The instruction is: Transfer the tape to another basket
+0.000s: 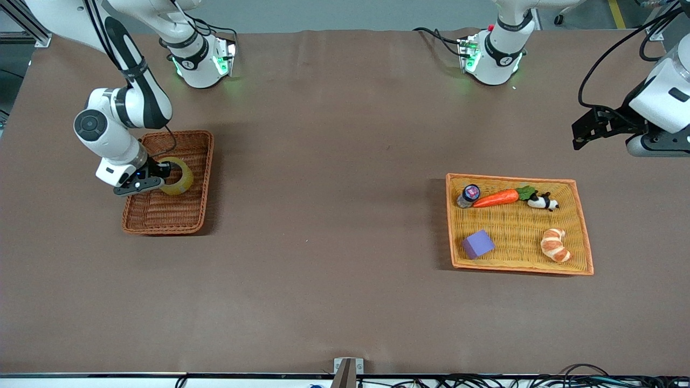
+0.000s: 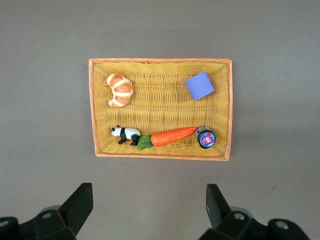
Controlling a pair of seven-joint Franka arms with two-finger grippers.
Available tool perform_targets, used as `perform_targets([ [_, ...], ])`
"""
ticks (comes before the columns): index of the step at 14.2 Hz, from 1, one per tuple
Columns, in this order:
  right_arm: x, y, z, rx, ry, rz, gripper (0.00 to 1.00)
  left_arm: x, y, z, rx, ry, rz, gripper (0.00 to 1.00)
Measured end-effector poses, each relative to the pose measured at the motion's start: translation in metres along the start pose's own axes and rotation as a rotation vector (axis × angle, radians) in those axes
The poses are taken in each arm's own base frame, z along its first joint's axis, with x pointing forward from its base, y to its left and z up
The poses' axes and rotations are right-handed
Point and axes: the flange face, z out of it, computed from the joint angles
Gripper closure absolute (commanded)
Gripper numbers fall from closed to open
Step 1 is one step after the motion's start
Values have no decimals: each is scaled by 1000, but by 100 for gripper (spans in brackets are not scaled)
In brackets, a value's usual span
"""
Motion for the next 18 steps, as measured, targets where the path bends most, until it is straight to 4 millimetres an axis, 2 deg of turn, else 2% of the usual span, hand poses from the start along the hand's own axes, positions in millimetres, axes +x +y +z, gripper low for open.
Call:
perform_targets([
  [2, 6, 1, -6, -6, 15, 0, 0, 0, -1, 0, 0, -1, -2, 0],
  [4, 26, 7, -31, -11, 12, 33, 0, 0, -2, 0, 0, -1, -4, 0],
  [5, 42, 10, -56, -12, -8, 66, 0, 0, -2, 0, 0, -1, -3, 0],
  [6, 59, 9, -90, -12, -29, 109, 0, 0, -1, 0, 0, -1, -1, 0],
  [8, 89, 4, -169, 18, -40, 207, 0, 0, 1, 0, 0, -1, 1, 0],
  [10, 103, 8, -241, 68, -37, 267, 0, 0, 1, 0, 0, -1, 1, 0],
  [13, 102, 29, -336, 90, -44, 310, 0, 0, 1, -1, -5, 0, 2, 0],
  [15, 93, 39, -382, 103, -52, 328, 0, 0, 1, -1, -6, 0, 2, 0],
  [18, 80, 49, -438, 99, -20, 345, 0, 0, 2, -1, -6, 0, 2, 0],
])
